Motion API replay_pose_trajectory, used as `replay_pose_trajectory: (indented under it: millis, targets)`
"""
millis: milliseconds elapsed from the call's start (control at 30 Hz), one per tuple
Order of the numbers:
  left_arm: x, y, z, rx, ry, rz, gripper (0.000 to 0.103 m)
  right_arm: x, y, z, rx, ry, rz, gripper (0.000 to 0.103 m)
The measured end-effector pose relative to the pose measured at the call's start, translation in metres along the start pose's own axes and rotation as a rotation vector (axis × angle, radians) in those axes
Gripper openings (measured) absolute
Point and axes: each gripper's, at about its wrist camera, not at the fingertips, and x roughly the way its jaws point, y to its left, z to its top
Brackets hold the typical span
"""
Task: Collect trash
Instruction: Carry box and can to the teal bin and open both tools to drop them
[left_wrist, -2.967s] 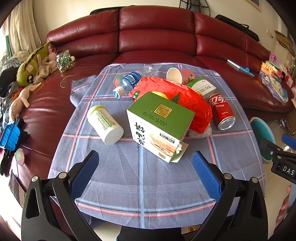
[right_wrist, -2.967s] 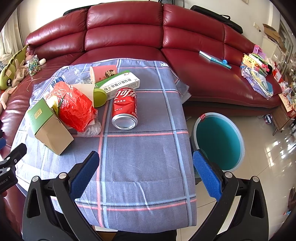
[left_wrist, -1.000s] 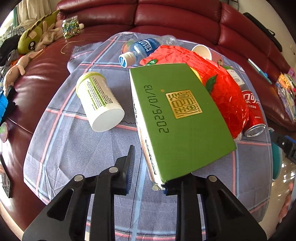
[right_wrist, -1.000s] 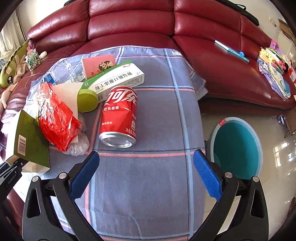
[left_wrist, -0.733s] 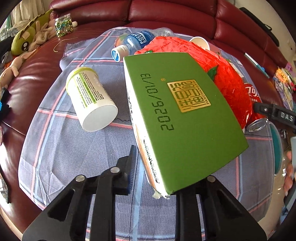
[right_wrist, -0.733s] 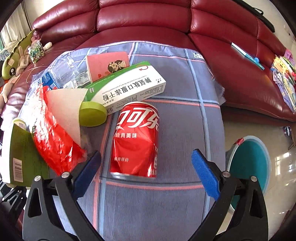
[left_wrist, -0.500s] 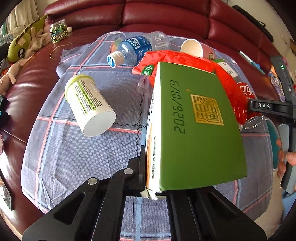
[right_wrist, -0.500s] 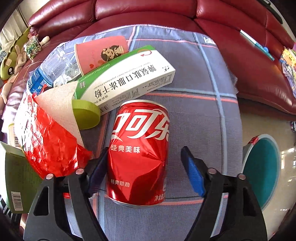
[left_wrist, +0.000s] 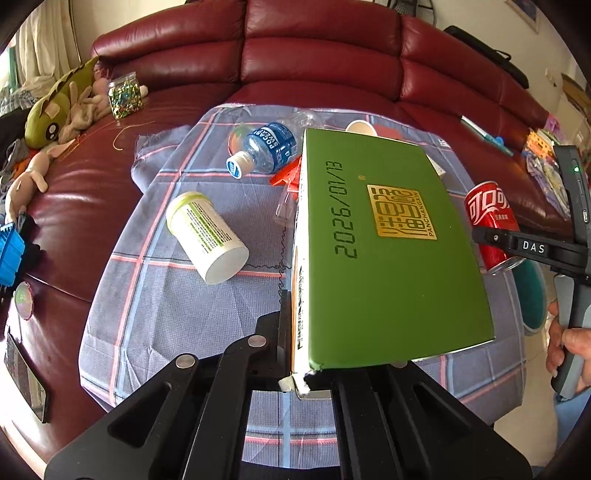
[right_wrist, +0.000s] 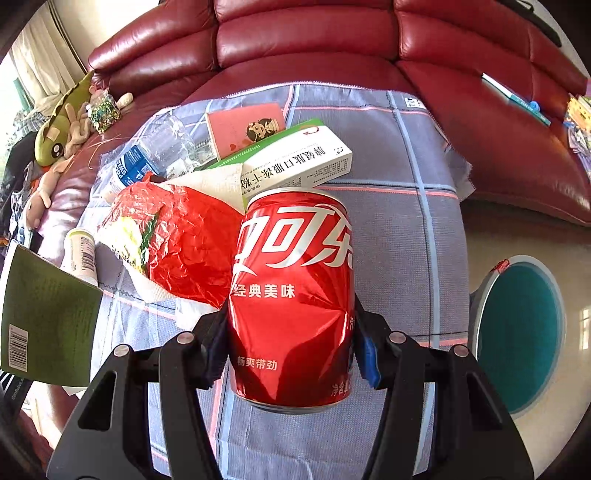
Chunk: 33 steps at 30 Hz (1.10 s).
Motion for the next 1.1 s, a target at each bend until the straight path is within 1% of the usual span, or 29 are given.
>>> replay_pose_trajectory:
  millis: [67,133,233,367,467,533,667,767,900,967,1033,1100]
  targets:
    - [-0.011,-0.005,0.003,0.01,-0.017,-0.01,0.001,-0.011,-0.004,-0.003,0.004,-0.025,-0.001,0.054]
    - [-0.018,-0.017,0.008,0.044,-0.03,-0.03,0.001,-0.025,-0.012,-0.005,0.016,-0.057,-0.008,0.054]
    - [-0.022,-0.053,0.019,0.125,-0.044,-0.087,0.001,-0.049,-0.035,-0.009,0.057,-0.1,-0.025,0.054]
    - [-0.015,-0.119,0.031,0.251,-0.038,-0.191,0.001,-0.079,-0.079,-0.021,0.125,-0.139,-0.084,0.054]
    - [-0.002,-0.176,0.041,0.33,-0.011,-0.277,0.001,-0.1,-0.123,-0.034,0.188,-0.154,-0.151,0.054]
    - [0.008,-0.216,0.046,0.378,-0.001,-0.32,0.001,-0.111,-0.157,-0.044,0.236,-0.153,-0.199,0.054]
    - [0.037,-0.287,0.054,0.448,0.055,-0.397,0.001,-0.123,-0.22,-0.064,0.332,-0.139,-0.265,0.054]
    - [0.068,-0.335,0.055,0.503,0.098,-0.422,0.001,-0.122,-0.259,-0.078,0.395,-0.113,-0.287,0.054]
    - [0.107,-0.393,0.048,0.546,0.167,-0.438,0.001,-0.111,-0.297,-0.092,0.468,-0.072,-0.295,0.054]
    - [0.127,-0.417,0.043,0.565,0.204,-0.443,0.001,-0.103,-0.308,-0.097,0.493,-0.05,-0.3,0.054]
    - [0.143,-0.433,0.038,0.588,0.225,-0.434,0.002,-0.093,-0.318,-0.099,0.508,-0.024,-0.298,0.054]
    - [0.155,-0.445,0.032,0.601,0.246,-0.421,0.004,-0.085,-0.321,-0.101,0.52,-0.004,-0.291,0.054]
